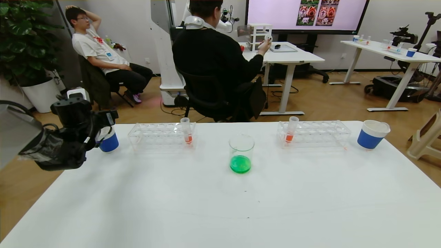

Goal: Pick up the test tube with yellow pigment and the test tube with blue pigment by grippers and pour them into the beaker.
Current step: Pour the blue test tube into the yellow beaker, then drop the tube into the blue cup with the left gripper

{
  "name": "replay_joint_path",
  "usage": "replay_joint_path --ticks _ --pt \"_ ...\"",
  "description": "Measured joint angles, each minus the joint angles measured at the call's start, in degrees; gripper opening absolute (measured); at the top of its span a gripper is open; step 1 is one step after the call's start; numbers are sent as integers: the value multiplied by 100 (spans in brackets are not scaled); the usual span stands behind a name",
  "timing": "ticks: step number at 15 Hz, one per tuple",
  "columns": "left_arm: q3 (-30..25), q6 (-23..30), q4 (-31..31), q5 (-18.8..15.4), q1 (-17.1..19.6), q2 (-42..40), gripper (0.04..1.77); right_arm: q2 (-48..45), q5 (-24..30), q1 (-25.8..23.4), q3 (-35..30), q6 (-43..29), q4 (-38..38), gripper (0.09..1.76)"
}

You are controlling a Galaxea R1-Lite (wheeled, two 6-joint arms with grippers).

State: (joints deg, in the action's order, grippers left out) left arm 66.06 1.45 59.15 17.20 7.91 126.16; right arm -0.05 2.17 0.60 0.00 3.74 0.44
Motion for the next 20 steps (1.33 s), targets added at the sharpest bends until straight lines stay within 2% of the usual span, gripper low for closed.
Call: replay_joint_path --ticks 5,9,17,20 --pt "-110 20 -215 105 -1137 -701 175 0 0 0 0 0 -2 174" --pt "-584 -20 -419 132 -1653 -1709 175 0 0 -2 0 0 0 174" --pt "-1813 -646 -1345 71 -1749 -4493 175 0 0 0 0 2 0 174" --pt "-2291 -825 -1894 68 -1734 -5645 175 0 0 0 0 0 0 174"
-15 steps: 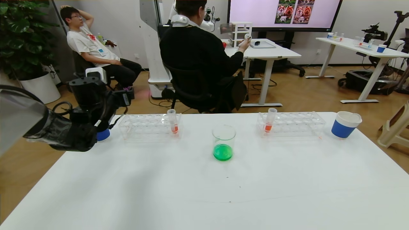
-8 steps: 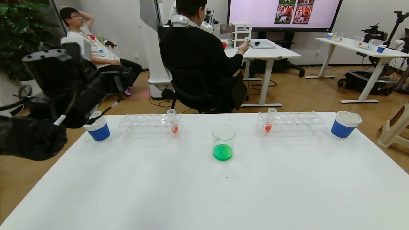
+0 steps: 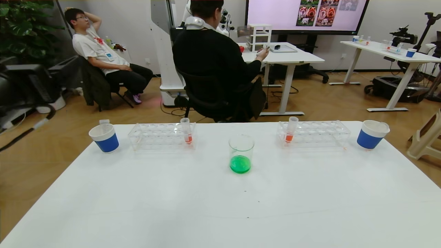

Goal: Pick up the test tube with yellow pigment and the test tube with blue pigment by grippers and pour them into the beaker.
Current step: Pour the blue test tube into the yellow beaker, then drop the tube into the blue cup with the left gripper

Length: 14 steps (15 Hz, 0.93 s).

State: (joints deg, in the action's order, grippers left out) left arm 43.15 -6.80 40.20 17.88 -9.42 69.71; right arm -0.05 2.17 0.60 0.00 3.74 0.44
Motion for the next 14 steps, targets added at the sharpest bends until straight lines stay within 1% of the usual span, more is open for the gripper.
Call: replay_joint_path --ticks 2,4,6,8,9,11,13,14 --pt "-258 -105 -580 0 39 -808 175 0 0 2 0 2 0 174" --pt "-413 -195 -1402 9 99 -1652 175 0 0 2 0 0 0 174" --pt "-433 -369 -2372 22 177 -2475 175 0 0 2 0 0 -2 174" --pt "-311 -546 -3447 35 227 -3291 175 0 0 0 0 0 0 174" --pt "-230 -634 -3863 30 243 -3644 175 0 0 0 0 0 0 174" --pt "-118 -837 -4389 5 278 -4273 175 0 0 0 0 -2 -2 174" --pt "-168 -995 -4602 -91 341 -4782 175 0 0 0 0 0 0 174" --pt "-291 -1003 -4646 -144 406 -4998 175 0 -2 0 0 0 0 174"
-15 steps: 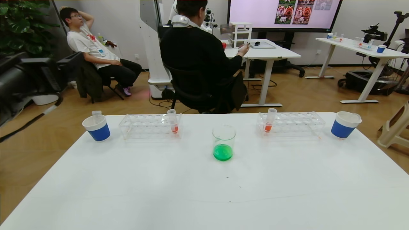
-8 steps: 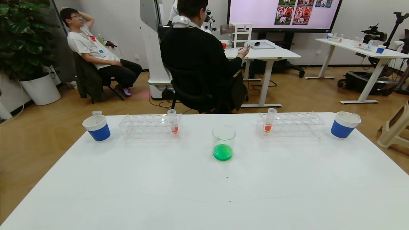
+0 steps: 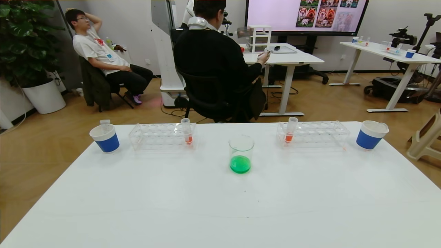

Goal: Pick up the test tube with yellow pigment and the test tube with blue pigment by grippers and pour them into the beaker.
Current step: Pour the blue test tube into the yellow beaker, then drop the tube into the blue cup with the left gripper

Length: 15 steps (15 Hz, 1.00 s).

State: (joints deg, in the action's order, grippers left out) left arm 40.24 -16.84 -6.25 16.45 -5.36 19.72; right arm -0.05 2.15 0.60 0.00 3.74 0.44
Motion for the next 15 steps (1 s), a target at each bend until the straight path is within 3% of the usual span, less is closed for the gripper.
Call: replay_joint_path --ticks 2,6,8,12,13,15 --pt "-196 165 -20 -96 173 -311 175 0 0 0 0 0 0 174" --pt "-918 269 -44 -1174 474 -1202 175 0 2 2 0 0 0 174" --pt "-1532 534 107 -1469 506 -1620 175 0 2 0 0 0 0 174" --pt "-3143 1073 1225 -1570 525 -1932 175 0 2 0 0 0 0 174" --pt "-3528 1154 1300 -1579 527 -1954 175 0 0 -2 0 0 0 174" --pt "-3901 1325 644 -1615 527 -1972 175 0 2 0 0 0 0 174"
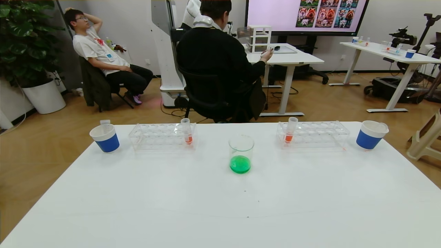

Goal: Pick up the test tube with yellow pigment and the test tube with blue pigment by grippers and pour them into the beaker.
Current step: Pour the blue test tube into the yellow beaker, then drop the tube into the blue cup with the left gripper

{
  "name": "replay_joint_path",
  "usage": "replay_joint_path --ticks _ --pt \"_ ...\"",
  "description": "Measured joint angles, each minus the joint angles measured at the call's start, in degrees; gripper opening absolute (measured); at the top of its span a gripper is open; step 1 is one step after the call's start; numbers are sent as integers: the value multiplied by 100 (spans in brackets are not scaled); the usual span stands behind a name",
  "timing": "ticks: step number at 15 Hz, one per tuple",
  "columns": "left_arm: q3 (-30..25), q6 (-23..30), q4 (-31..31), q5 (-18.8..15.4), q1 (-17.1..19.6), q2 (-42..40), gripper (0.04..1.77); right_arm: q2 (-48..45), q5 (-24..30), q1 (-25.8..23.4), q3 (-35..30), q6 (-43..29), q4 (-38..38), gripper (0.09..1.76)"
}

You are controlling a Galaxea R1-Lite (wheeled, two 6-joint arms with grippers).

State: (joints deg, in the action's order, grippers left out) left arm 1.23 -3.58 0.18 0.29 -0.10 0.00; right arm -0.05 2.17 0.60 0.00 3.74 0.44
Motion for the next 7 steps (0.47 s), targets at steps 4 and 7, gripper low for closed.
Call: replay_joint_path --ticks 4,7 --pt "-110 105 -45 -18 2 -7 175 0 0 2 0 0 0 174" --pt "-121 277 -26 -13 0 -7 175 0 0 0 0 0 0 174"
